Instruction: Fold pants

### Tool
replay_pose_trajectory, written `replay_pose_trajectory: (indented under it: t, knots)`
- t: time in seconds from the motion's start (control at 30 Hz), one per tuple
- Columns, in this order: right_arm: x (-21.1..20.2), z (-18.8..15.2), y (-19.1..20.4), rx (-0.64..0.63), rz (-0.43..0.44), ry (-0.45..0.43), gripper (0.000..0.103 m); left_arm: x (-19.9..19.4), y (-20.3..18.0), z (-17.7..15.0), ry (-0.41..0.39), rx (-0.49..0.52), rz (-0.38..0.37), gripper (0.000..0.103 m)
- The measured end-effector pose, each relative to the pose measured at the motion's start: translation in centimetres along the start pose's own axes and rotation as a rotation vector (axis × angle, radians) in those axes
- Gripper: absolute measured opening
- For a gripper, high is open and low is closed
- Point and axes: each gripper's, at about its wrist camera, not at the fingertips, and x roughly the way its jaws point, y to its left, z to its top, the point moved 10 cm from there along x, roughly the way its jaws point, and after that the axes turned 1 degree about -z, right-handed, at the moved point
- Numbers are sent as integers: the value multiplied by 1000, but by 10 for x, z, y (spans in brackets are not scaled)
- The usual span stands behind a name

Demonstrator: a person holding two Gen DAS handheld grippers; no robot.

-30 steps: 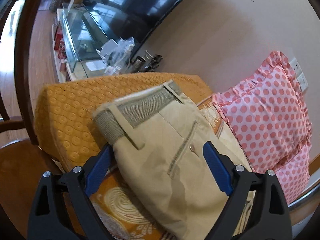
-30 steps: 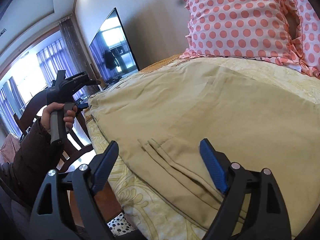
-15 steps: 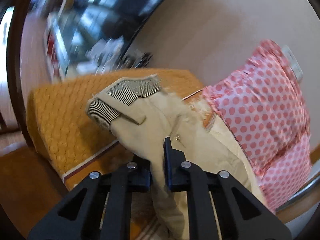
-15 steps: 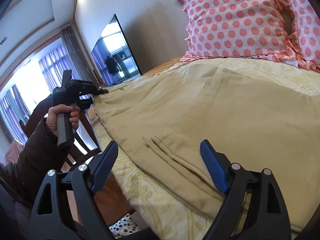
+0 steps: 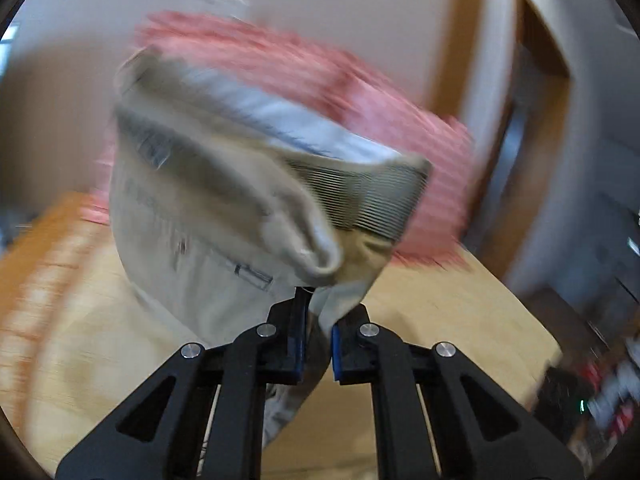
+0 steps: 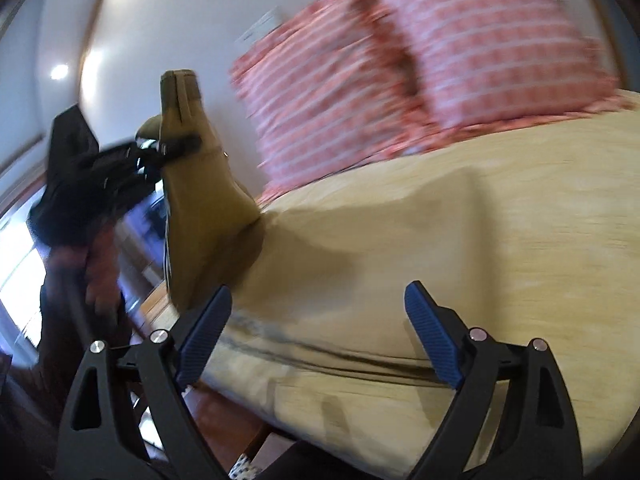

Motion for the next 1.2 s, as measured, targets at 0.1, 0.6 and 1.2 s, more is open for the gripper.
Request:
replay_pose_trajectory:
  t: [0.1, 0.6, 1.2]
  knots:
    - [-22, 3, -33, 71, -71, -42, 88, 49, -43, -55, 148, 57, -62, 8]
    - [-40, 14, -93, 184, -188, -99, 88, 52, -90, -120, 224, 163, -61, 7]
    - [7, 57, -10, 25, 42, -68, 91, -11, -66, -109, 111, 111, -139, 93]
